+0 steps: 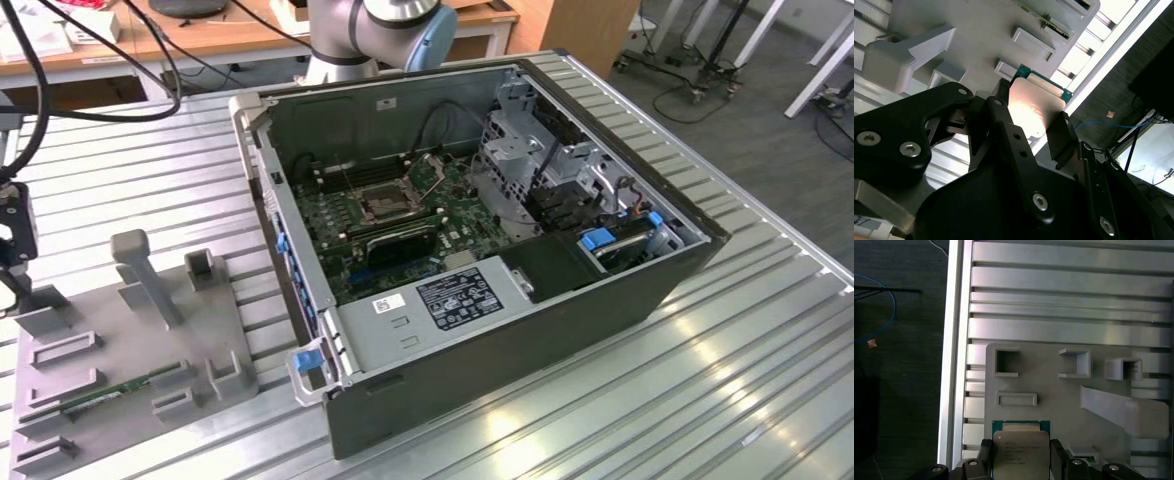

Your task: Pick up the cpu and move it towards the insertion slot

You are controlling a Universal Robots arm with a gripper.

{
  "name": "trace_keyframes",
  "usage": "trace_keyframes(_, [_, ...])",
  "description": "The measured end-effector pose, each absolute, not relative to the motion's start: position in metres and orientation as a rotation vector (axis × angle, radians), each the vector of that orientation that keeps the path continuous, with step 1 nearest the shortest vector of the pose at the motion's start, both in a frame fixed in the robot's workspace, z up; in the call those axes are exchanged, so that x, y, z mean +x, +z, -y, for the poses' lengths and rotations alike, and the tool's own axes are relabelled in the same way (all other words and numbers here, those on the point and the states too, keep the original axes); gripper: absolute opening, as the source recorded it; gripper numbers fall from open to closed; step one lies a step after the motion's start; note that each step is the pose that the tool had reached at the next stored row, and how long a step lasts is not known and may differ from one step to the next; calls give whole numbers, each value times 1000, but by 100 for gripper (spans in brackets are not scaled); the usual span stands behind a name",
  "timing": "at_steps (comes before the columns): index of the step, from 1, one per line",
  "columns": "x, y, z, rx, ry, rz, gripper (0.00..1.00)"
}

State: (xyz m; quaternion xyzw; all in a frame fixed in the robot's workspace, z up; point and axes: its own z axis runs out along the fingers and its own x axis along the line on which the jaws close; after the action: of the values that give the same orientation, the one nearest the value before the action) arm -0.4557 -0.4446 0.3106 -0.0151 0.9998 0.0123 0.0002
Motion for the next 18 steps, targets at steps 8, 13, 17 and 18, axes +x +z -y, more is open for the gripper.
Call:
trace_keyframes(8, [-456,314,445,-48,38,-3141,55])
trace_keyframes(13, [-456,321,445,-48,38,-3141,55])
trace_keyframes(17, [-456,328,445,-48,38,-3141,55])
trace_keyframes(18, [-456,329,445,-48,38,-3141,55])
